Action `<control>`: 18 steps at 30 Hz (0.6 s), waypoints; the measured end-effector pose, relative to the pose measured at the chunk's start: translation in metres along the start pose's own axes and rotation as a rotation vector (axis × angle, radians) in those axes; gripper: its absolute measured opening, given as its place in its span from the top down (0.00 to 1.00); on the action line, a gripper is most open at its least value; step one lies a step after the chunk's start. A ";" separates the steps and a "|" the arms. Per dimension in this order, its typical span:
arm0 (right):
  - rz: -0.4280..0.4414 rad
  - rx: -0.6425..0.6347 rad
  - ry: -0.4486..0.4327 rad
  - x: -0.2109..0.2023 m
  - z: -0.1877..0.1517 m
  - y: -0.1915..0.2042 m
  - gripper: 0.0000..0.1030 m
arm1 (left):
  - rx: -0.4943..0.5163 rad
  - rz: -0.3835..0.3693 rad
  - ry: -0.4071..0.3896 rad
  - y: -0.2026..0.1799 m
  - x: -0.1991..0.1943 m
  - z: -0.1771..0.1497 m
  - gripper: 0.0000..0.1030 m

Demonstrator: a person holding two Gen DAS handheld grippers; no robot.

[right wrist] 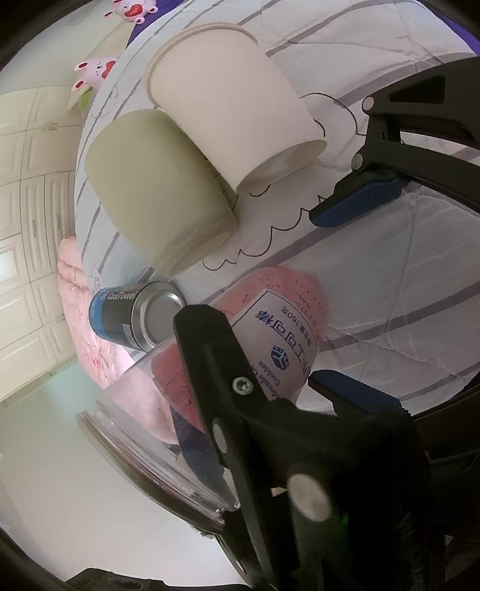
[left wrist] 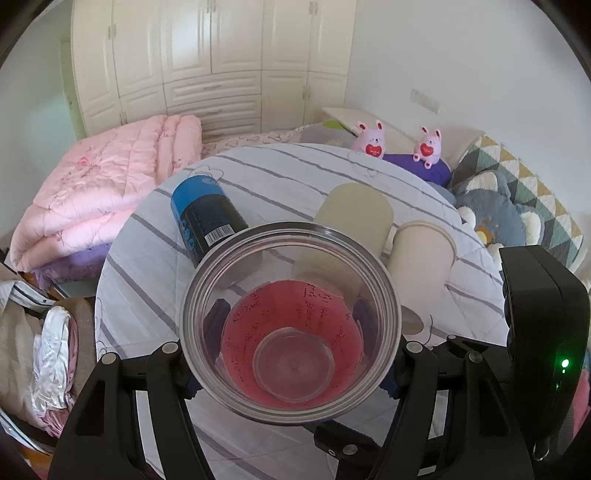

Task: Flip cup upright
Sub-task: 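Rotate the jar upright with the left gripper and lower it onto the table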

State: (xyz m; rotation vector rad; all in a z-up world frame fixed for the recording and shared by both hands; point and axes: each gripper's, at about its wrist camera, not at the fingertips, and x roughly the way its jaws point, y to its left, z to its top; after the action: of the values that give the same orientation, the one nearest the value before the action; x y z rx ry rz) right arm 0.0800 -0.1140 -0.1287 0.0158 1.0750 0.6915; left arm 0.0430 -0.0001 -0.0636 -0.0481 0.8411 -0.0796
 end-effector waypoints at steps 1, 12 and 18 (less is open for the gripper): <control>-0.003 -0.002 -0.001 0.000 0.000 0.000 0.21 | 0.002 0.001 0.001 0.000 0.000 0.000 0.31; 0.001 0.003 -0.009 0.001 0.001 0.002 0.21 | 0.002 -0.005 0.007 -0.001 -0.002 0.001 0.29; 0.015 0.020 -0.030 -0.013 -0.003 0.000 0.21 | -0.006 0.010 -0.030 0.003 -0.014 -0.001 0.17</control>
State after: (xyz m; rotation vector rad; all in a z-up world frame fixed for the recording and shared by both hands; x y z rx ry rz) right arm 0.0738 -0.1221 -0.1194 0.0515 1.0545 0.6916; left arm 0.0328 0.0037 -0.0541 -0.0505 0.8115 -0.0666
